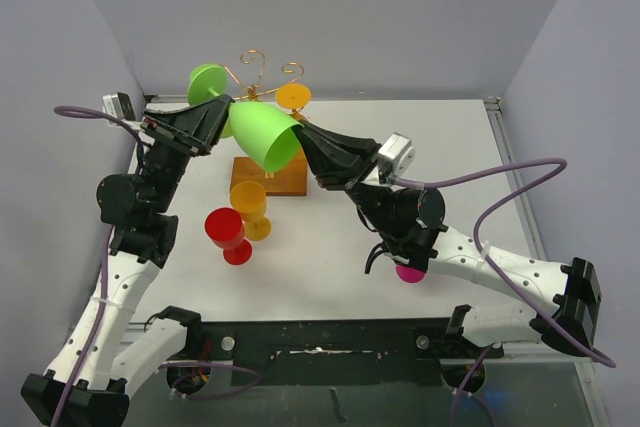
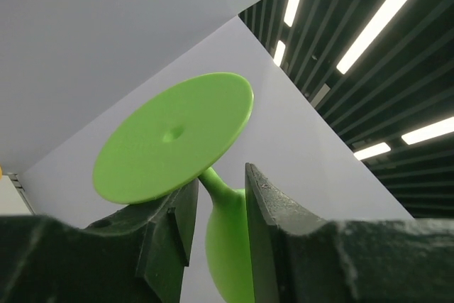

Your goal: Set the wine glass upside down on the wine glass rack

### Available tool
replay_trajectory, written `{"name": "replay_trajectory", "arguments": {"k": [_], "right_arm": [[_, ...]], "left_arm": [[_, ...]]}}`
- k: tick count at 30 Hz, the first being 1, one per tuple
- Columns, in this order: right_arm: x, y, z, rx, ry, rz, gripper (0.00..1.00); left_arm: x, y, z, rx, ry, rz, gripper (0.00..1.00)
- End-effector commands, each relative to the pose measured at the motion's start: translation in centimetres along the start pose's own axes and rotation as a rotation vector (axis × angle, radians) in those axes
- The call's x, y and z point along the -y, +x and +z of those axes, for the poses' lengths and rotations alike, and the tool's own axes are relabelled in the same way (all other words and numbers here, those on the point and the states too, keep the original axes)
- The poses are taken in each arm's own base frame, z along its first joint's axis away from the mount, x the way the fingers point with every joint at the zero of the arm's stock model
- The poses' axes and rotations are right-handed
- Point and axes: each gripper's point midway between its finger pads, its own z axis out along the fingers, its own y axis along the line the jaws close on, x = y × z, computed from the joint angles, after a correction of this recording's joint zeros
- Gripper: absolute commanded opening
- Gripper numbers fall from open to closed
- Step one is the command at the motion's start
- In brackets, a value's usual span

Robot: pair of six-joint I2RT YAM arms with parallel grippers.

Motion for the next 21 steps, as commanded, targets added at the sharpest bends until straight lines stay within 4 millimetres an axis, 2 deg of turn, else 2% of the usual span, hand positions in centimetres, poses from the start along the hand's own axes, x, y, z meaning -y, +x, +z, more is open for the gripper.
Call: {"name": "replay_trajectory", "arguments": {"k": [1, 6, 8, 10, 14, 18, 21], "right_arm": [[-1.0, -3.4, 0.0, 0.083, -0.061, 0.043, 0.00], [-2.1, -1.9, -0.4, 0.029, -0.113, 0.059, 0.03], [-2.3, -1.2, -0.7, 0.008, -0.121, 0.067, 0.04], [-2.4, -0.8, -1.0, -0.005, -0.122, 0.078, 0.06], [-2.2, -0.4, -1.5, -0.031, -0.109, 0.098, 0.13], [-1.5, -0.3, -2.1, -0.065, -0.066, 0.124, 0.27], [-0.5, 0.7, -2.7, -0.136, -0.007, 0.141, 0.41]], "left_arm": [[1.6, -1.0, 0.0, 0.056, 0.054, 0.006, 0.28], [1.8, -1.1, 0.0, 0.067, 0.070, 0.005, 0.19], [1.9, -1.0, -0.1, 0.061, 0.079, 0.007, 0.12], [1.9, -1.1, -0.1, 0.066, 0.082, 0.010, 0.00], [1.8, -1.0, -0.2, 0.062, 0.088, 0.035, 0.00], [1.8, -0.6, -0.3, 0.040, 0.095, 0.085, 0.00], [1.7, -0.4, -0.4, 0.029, 0.083, 0.171, 0.00]]}}
